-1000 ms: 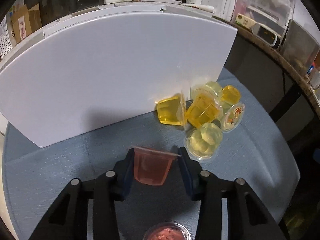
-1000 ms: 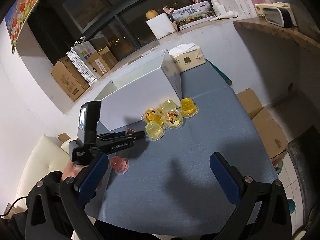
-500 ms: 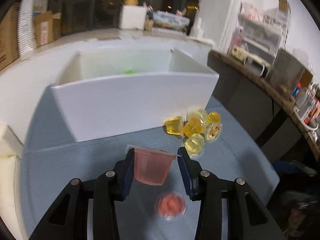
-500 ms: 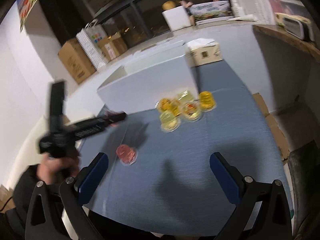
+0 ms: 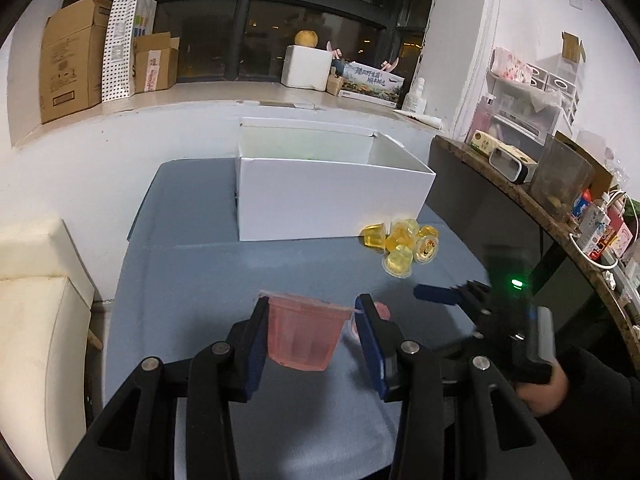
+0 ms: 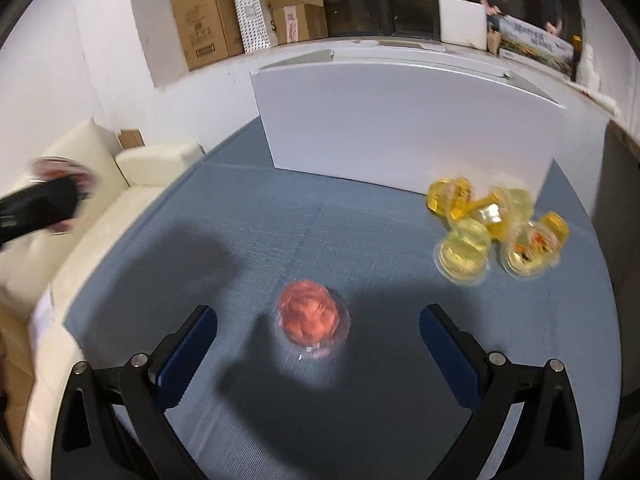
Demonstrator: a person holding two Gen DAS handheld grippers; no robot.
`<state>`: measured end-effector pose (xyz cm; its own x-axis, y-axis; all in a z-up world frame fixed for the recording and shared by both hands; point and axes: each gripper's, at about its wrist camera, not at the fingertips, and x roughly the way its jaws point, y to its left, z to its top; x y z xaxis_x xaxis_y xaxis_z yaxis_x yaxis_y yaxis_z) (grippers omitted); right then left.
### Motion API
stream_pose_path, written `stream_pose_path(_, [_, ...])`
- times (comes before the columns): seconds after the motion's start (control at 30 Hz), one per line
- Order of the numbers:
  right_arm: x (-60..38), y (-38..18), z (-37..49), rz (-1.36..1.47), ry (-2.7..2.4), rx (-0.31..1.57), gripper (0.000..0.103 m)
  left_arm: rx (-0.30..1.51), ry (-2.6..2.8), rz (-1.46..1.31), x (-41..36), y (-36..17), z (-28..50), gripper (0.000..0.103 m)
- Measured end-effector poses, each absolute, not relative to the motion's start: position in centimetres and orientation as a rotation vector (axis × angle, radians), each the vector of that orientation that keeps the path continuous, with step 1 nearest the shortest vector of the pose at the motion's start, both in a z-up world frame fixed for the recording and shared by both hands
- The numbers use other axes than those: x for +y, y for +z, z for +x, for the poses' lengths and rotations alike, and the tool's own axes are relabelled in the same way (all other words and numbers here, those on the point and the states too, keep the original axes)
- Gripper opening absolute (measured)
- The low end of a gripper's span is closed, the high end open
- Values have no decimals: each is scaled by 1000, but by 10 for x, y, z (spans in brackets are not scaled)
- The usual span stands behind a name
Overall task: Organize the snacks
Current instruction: 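Grasp a pink jelly cup with the left gripper while the right grasps a red jelly cup, then carry both pink jelly cups into the white box and release from both grippers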
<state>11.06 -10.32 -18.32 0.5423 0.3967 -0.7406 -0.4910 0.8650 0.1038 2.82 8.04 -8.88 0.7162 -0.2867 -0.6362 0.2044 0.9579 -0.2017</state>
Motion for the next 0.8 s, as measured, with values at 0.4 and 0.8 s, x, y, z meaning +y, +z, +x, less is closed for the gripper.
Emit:
stream_pose_path(0.4, [-118, -173, 108, -61, 567, 827, 35, 742, -307, -156, 77, -102, 33, 46])
stream_pose_path(0.8, [-145, -158, 113, 14, 559, 790, 35, 747, -353, -135, 50, -100, 56, 46])
